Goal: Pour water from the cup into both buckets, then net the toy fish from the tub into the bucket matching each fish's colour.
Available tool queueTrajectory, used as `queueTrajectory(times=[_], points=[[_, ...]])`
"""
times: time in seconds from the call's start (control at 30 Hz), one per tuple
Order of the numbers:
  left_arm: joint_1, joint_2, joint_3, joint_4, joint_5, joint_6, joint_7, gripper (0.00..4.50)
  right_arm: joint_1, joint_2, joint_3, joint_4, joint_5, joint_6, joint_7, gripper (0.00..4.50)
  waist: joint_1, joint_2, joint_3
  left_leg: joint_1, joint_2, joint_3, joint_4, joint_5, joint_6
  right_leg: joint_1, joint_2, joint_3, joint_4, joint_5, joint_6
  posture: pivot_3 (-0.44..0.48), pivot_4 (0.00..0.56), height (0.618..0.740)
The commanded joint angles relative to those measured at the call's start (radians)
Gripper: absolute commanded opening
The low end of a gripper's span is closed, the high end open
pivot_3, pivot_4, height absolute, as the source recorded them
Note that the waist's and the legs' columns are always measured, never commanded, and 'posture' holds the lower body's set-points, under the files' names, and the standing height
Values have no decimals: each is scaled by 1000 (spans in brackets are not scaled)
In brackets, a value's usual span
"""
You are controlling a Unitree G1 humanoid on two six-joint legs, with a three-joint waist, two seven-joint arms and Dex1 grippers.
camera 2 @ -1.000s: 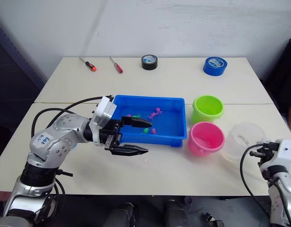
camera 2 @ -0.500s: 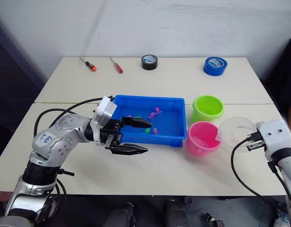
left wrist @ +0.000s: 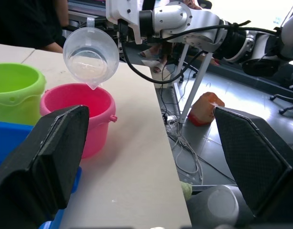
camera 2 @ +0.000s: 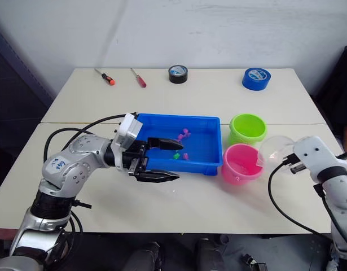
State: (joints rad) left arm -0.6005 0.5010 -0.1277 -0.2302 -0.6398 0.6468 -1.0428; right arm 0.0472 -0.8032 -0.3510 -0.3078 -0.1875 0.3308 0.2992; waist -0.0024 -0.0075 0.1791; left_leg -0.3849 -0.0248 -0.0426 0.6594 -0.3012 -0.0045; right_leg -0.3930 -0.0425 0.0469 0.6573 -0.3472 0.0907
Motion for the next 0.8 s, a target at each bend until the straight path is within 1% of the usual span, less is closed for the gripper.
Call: queueTrajectory(times=[0.03, 0.13, 0.3, 0.8], points=[[-35, -11, 12, -8, 7, -16, 16, 4500, -21, -30, 11, -45, -87, -13, -29, 63, 0, 0, 0, 0, 0, 0, 0, 0, 0, 0, 0, 0, 0, 0, 0, 0, 150, 736], [-39, -13, 10, -6, 10, -16, 15, 4500, -42, -12, 19, -53, -101, 7, -29, 63, 0, 0, 0, 0, 0, 0, 1, 0, 0, 0, 0, 0, 0, 0, 0, 0, 150, 736], [-32, -8, 4, -11, 20, -22, 9, 4500, -57, -24, 32, -45, -152, -20, -30, 63, -1, 0, 0, 0, 0, 0, 1, 0, 0, 0, 0, 0, 0, 0, 0, 0, 150, 736], [-12, 0, -16, -13, 55, -18, 7, 4500, -71, -66, 50, -10, -276, -194, -53, 63, -1, 0, 0, 0, 0, 0, 1, 0, 0, 0, 0, 0, 1, 0, 0, 0, 150, 736]])
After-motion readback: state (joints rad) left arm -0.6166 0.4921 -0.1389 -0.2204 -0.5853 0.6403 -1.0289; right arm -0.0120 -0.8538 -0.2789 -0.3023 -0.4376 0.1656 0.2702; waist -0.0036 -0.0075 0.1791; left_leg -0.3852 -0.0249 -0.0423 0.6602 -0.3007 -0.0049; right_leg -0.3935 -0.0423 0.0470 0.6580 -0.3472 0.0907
